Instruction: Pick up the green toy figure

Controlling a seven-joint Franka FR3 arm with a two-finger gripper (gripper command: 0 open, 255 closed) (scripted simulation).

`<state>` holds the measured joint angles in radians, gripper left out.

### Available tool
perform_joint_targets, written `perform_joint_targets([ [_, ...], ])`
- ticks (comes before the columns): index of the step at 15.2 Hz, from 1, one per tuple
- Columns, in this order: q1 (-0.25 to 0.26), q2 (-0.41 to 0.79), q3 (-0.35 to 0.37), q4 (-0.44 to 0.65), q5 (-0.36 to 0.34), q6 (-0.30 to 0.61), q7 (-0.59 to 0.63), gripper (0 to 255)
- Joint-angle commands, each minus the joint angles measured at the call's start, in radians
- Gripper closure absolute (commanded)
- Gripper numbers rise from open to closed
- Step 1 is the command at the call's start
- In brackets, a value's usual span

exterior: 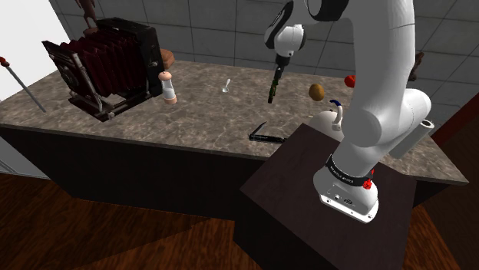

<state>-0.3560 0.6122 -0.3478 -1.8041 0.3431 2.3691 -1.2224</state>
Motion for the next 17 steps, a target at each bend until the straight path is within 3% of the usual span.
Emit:
perform_joint_targets([
  [1, -0.007, 0.024, 0.009, 0.005, 0.011, 0.019, -0.008, 0],
  [6, -0.016, 0.059, 0.021, 0.01, 0.026, 0.048, -0.019, 0],
  [7, -0.016, 0.059, 0.021, 0.01, 0.026, 0.048, -0.019, 255],
  [17, -0.014, 0.049, 0.018, 0.009, 0.022, 0.04, -0.016, 255],
])
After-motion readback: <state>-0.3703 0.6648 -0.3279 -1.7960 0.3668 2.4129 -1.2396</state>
